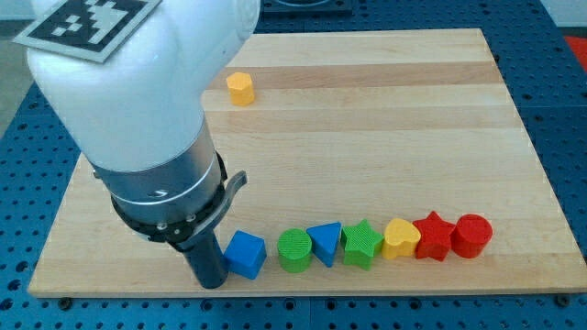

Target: Move the yellow hexagon slightly down

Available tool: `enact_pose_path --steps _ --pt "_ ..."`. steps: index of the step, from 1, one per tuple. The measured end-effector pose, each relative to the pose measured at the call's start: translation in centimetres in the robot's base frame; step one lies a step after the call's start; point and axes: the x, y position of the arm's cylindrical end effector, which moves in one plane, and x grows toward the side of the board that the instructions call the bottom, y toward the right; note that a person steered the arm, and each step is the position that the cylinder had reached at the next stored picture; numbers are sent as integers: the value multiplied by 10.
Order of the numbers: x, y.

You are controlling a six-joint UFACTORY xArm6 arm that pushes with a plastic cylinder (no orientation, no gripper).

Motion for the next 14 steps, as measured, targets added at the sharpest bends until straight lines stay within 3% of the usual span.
enact_pose_path --steps 1,2,3,6,7,9,10,12,14 --pt "0 0" --pt "-8 -40" --pt "-45 -43" --pt "-157 151" --pt "-205 171" --pt "-300 120" --pt "-319 84" --pt "-319 11" --pt "-270 -18"
